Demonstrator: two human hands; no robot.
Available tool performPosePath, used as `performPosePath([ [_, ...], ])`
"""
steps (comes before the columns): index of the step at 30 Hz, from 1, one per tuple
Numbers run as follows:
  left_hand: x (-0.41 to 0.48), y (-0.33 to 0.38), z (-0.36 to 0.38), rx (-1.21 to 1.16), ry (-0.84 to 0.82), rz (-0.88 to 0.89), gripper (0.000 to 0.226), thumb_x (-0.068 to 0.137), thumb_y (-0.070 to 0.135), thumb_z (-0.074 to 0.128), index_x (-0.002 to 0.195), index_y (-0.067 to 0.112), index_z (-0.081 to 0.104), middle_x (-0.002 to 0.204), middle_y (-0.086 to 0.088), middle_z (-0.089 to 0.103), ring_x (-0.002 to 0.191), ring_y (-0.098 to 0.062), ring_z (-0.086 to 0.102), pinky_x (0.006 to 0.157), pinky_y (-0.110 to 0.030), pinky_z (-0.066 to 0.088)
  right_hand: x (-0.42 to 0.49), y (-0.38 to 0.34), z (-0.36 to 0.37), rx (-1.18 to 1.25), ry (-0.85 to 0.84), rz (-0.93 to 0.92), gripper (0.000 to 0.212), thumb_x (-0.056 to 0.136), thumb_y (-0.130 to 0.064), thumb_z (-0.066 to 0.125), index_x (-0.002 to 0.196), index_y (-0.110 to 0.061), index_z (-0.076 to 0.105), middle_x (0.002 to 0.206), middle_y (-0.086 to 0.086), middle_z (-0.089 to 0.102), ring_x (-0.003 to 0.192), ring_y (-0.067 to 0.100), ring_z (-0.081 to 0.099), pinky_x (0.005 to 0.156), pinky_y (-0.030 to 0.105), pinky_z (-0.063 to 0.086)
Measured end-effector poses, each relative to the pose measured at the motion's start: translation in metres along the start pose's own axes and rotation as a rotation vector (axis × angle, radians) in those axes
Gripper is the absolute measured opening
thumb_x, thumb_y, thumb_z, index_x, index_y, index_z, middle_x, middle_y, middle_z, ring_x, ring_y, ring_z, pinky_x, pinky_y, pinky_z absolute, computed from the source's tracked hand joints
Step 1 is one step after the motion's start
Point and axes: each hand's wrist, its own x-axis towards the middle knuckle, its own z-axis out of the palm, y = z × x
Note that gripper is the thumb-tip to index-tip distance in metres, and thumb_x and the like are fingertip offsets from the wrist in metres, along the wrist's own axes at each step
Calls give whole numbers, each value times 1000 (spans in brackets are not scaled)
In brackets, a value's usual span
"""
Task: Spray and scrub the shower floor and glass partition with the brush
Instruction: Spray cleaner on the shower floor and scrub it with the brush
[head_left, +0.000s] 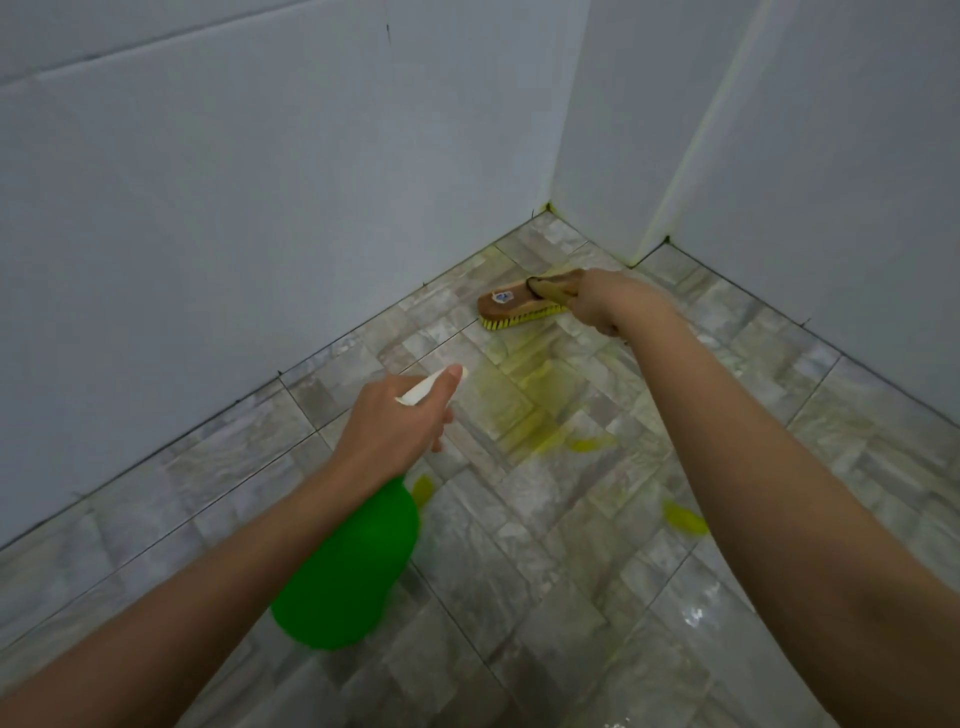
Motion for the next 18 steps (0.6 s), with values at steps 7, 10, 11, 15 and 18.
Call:
performPosePath([
  [7,-1,-18,2,-25,7,51,70,93,62,53,70,-3,66,64,-22,63,48,-20,56,54,-45,52,-22,24,13,119,-132,-22,59,95,-8,33,145,-40,28,72,11,54,46,20,46,43,22,36],
  [10,2,-20,-6,-26,-36,35,61,96,58,51,61,11,69,59,-4,69,48,-6,61,56,-31,49,-26,34,10,115,-119,-32,56,96,-9,34,142,-43,34,71,10,53,46,19,45,44,23,38],
  [11,4,-19,-7,-21,-34,29,61,95,57,52,61,10,69,59,-5,69,48,-6,61,57,-30,50,-26,37,8,113,-119,-32,56,96,-10,34,141,-43,35,72,10,54,46,20,46,45,24,39],
  [15,13,-17,-6,-60,37,-10,66,93,57,58,66,-3,63,58,-19,63,49,-24,63,63,-44,57,-38,44,0,59,-139,-4,49,98,-18,37,143,-37,36,74,12,57,47,20,47,47,26,40],
  [18,16,-16,-5,10,-23,19,59,94,57,53,65,9,72,57,-5,69,51,-8,65,59,-29,51,-43,34,-3,-97,-62,-13,47,99,-18,37,142,-37,38,72,5,50,52,18,46,47,27,36],
])
